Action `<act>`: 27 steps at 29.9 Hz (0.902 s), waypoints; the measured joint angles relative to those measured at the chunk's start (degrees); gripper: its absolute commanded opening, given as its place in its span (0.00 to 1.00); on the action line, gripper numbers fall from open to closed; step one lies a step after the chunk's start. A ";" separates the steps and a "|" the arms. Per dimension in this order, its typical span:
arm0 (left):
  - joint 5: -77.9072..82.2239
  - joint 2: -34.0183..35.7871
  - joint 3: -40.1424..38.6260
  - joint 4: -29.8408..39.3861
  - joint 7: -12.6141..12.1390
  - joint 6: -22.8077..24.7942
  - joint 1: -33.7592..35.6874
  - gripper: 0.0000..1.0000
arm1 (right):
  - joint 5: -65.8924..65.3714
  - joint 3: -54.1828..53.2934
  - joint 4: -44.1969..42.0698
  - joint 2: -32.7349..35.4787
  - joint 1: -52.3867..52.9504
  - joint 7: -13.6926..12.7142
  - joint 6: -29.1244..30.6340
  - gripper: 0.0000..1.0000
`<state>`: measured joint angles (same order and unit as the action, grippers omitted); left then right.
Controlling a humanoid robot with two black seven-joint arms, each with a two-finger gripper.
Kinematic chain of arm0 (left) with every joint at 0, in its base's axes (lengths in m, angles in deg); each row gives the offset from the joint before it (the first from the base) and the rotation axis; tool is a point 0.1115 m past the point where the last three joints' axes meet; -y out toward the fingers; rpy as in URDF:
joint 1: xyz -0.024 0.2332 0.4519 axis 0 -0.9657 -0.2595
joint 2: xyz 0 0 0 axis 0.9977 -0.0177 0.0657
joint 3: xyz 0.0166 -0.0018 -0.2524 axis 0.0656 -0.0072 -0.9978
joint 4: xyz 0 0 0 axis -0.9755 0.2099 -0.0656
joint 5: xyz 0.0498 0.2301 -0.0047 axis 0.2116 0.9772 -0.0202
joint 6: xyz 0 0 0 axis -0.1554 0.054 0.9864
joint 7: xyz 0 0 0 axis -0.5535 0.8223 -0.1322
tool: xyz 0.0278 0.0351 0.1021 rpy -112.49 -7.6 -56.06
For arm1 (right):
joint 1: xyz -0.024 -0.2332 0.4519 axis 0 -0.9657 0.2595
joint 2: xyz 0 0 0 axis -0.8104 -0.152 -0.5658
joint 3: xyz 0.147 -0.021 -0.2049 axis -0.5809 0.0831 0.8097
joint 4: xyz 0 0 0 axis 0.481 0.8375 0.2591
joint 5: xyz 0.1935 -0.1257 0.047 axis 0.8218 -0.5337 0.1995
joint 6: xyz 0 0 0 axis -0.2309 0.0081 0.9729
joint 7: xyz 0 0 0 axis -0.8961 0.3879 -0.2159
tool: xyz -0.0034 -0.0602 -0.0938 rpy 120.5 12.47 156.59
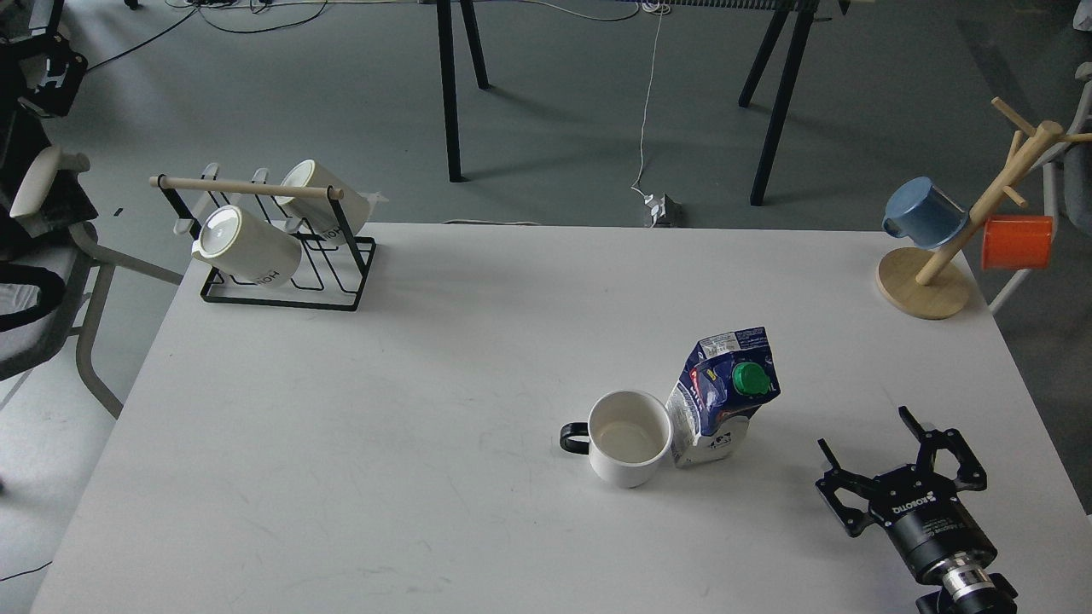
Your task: Place cup and milk with both arms
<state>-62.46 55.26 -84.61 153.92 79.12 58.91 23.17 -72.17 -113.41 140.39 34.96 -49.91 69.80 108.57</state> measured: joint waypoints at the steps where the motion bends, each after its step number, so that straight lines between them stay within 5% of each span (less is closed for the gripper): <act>1: -0.04 0.01 0.07 -0.55 -0.04 0.28 0.12 1.00 | -0.04 -0.87 -0.17 1.72 0.93 0.00 0.00 0.98; 6: -0.11 -0.16 0.19 -3.31 -1.97 2.57 0.39 1.00 | -0.10 -2.29 -4.53 10.08 10.92 0.13 0.00 0.98; 12: -0.25 -2.07 0.05 -7.00 -4.92 3.39 0.56 1.00 | -1.34 -0.19 -12.78 11.55 27.23 0.13 0.00 0.99; 27: -2.31 -11.45 3.05 -21.36 -5.50 5.06 12.69 1.00 | -5.40 4.07 -32.69 1.62 54.40 -1.28 0.00 0.99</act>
<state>-64.77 43.80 -81.56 132.56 73.62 63.97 35.86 -77.57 -109.34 107.69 36.58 4.48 68.51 108.57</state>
